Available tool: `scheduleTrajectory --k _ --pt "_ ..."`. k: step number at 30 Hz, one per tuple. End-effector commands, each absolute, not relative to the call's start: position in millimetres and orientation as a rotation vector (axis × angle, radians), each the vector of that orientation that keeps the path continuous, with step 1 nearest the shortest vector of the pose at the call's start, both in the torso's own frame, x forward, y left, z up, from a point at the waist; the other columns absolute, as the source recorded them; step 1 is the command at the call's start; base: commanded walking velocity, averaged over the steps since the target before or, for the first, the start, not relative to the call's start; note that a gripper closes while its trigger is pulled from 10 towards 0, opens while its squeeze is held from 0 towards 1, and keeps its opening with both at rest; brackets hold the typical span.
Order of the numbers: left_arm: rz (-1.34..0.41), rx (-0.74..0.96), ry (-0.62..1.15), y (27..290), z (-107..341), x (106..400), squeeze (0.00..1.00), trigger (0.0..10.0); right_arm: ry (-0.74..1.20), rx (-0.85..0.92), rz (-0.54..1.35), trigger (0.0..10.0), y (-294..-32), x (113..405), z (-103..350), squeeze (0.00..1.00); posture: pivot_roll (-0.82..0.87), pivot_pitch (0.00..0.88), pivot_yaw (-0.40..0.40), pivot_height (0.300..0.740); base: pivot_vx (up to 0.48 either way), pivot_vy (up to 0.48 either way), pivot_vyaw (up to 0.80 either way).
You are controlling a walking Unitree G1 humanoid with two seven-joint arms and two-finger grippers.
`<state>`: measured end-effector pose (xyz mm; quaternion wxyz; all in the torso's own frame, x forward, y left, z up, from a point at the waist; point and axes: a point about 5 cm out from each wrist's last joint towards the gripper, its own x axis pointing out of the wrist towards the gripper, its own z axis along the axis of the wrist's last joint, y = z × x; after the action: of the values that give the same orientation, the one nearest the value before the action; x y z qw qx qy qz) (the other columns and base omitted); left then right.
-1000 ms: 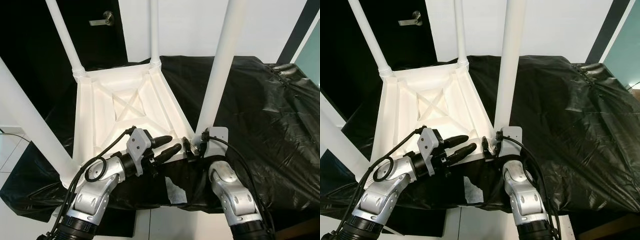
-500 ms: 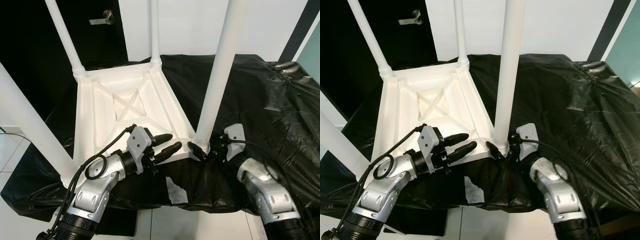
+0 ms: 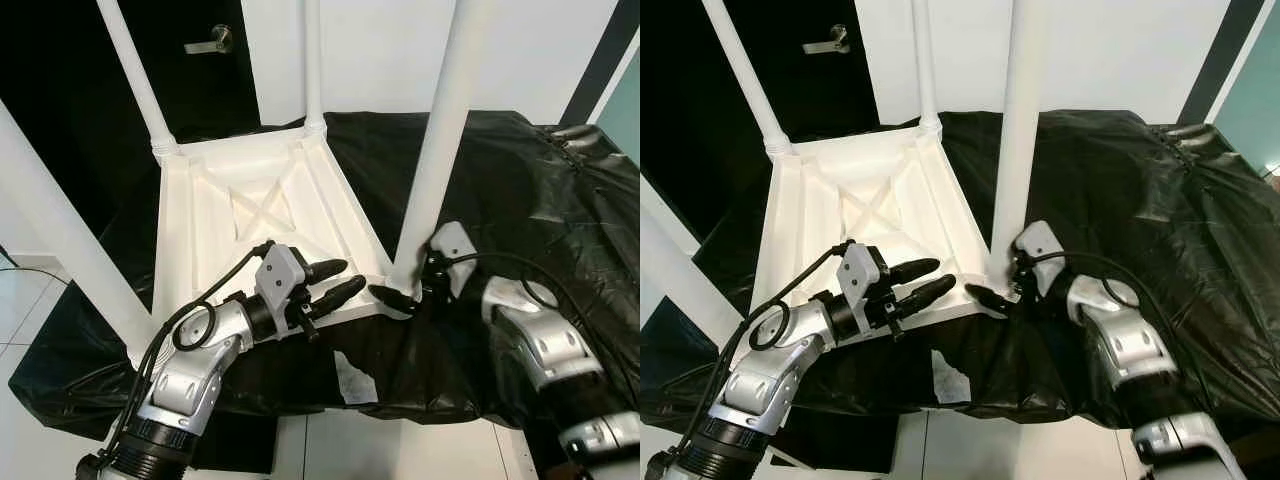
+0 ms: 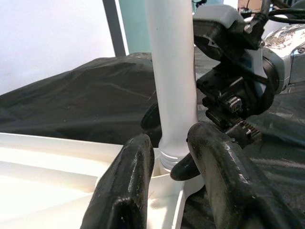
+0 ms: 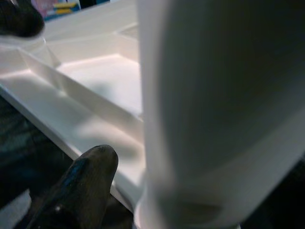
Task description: Building children table
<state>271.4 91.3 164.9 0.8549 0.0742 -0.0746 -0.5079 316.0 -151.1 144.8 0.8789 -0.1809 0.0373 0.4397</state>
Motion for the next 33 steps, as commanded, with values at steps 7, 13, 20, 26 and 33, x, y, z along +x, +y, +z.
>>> scheduleTrajectory --k 7,13,20,26,33 --pt "-1.059 0.168 -0.158 92 165 272 0.00 10.0 0.086 -0.435 0.980 0.0 -142 322 140 0.00 -0.01 0.000 0.011 0.740 0.000 0.000 0.00" --pt "-1.054 0.164 -0.156 92 164 270 0.00 10.0 0.093 -0.408 0.978 0.0 -148 320 138 0.00 -0.02 0.000 0.011 0.740 0.000 0.000 0.00" --pt "-1.058 0.164 -0.155 91 164 270 0.00 10.0 0.091 -0.337 0.917 2.7 -149 317 135 0.00 -0.02 0.000 0.010 0.740 0.000 0.000 0.00" --pt "-1.066 0.161 -0.151 90 163 269 0.00 10.0 0.079 -0.304 0.735 10.0 -136 314 125 0.00 -0.03 0.000 0.011 0.740 0.000 0.000 0.00" --pt "-1.068 0.164 -0.147 90 162 268 0.00 10.0 0.100 -0.152 0.515 10.0 -118 308 119 0.00 -0.03 0.000 0.010 0.740 0.000 0.000 0.00"
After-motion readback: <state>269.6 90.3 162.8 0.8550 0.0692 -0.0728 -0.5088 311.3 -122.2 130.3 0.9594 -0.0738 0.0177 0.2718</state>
